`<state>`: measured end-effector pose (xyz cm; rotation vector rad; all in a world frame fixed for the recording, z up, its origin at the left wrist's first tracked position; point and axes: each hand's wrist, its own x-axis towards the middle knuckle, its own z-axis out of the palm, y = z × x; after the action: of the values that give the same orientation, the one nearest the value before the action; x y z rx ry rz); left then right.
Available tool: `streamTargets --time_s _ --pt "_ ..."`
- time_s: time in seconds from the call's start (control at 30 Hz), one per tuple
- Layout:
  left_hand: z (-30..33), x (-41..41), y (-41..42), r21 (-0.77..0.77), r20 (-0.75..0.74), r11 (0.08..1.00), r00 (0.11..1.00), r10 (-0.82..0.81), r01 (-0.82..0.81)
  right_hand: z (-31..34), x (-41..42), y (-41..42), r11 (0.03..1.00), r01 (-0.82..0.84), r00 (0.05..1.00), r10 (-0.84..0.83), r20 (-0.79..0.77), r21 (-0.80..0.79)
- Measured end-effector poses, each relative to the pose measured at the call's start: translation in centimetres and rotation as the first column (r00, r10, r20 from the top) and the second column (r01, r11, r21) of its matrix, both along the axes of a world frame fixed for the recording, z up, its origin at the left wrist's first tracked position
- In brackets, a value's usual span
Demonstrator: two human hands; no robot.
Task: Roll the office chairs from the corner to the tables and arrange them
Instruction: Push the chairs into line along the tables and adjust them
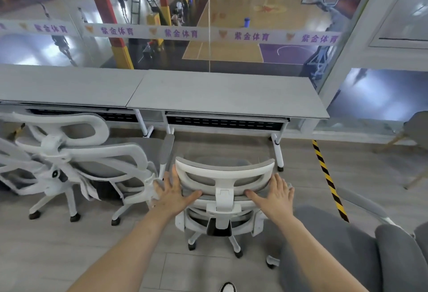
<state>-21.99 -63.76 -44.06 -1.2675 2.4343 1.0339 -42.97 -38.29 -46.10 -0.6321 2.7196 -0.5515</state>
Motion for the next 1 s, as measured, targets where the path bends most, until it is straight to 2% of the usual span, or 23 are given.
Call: streamTargets --time_s 0.5,1.0 --pt "1.1 -10.2 -4.5 -0.007 0.04 0.999 0.998 -0.038 0.039 0.5 -9.9 -4.7 0.999 0.006 1.0 -0.007 0.013 0.045" --pt "1.3 -11.1 -5.0 0.005 0.072 0.998 0.996 -0.059 0.058 -0.5 -11.1 -5.0 0.999 0.024 1.0 -0.024 -0.005 0.033"
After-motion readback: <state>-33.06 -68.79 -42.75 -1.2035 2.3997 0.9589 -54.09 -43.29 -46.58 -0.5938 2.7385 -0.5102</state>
